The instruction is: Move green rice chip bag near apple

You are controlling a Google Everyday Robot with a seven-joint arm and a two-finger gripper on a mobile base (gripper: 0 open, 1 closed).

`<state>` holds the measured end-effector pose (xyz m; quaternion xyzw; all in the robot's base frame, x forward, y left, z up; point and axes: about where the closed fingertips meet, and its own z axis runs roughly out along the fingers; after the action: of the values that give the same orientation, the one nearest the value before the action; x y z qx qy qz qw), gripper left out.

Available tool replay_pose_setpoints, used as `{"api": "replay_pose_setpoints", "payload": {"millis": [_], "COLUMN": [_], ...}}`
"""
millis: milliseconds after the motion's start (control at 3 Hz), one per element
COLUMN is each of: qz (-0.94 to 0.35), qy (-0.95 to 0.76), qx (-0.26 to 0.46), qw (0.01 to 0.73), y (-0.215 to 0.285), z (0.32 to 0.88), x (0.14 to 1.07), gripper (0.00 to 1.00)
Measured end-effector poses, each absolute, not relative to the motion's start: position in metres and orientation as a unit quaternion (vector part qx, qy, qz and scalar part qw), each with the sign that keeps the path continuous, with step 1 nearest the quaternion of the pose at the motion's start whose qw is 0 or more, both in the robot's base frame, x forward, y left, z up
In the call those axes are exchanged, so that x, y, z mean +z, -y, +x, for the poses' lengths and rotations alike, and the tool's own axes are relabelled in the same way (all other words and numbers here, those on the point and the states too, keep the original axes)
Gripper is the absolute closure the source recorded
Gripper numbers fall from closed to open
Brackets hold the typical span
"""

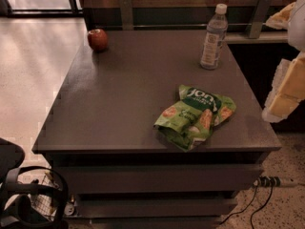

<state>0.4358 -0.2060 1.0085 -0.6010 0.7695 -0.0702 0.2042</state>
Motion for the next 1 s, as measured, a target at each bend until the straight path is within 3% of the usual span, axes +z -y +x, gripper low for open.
{"api": "replay_pose_setpoints", "payload": {"millis": [1000], "qz": [-0.661], "qy": [-0.719], "qx": [-0.006], "qw": [0.215], "y": [0.163], "z": [0.476], "x": [0.957], "gripper": [0.0]}}
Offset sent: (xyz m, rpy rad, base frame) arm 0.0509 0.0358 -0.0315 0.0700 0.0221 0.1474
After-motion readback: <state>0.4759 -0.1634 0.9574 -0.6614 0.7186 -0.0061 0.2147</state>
